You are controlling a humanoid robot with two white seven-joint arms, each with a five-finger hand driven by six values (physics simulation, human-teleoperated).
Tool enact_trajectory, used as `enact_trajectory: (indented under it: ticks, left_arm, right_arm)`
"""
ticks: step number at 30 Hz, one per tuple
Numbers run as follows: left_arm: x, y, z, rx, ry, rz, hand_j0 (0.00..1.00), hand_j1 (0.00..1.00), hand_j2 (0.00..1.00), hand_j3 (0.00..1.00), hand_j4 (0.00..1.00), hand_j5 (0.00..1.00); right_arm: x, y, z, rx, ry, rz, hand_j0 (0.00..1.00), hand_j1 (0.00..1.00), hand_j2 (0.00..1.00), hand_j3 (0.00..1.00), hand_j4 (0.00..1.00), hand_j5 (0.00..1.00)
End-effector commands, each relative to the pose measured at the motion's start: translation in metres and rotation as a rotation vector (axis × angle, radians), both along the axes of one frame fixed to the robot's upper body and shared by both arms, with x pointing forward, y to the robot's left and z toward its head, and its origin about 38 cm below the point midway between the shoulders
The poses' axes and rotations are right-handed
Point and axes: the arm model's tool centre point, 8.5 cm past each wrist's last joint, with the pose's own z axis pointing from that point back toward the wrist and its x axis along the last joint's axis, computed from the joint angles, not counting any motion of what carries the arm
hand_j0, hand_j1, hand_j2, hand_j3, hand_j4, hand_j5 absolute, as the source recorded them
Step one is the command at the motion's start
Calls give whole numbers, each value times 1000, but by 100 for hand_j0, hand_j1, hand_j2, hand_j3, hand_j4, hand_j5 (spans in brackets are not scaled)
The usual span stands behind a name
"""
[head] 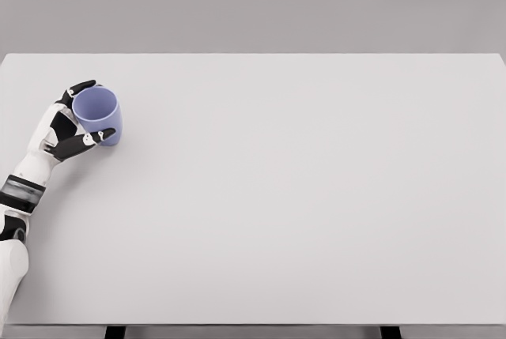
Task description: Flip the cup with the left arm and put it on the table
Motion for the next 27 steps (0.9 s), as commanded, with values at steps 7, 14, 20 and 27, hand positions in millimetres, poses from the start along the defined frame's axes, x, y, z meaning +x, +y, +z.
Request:
enact_trajectory:
  ticks: [7,14,20,27]
  left_arm:
    - [0,-1,3,-4,-11,-3,91,91,91,91,91,91]
    - [0,-1,6,-1,-19,-7,99,99,99,99,99,99]
    - [0,-1,8,4,-27,-9,100,100,100,100,100,100]
    - [0,1,13,13,-38,-14,100,100,100,100,100,100]
  right_arm:
    - [-1,0,0,0,2,0,100,100,100,100,100,100]
    - [-1,0,0,0,2,0,100,100,100,100,100,100]
    - [-1,0,0,0,2,0,100,100,100,100,100,100]
    - [0,0,0,0,0,0,100,100,100,100,100,100]
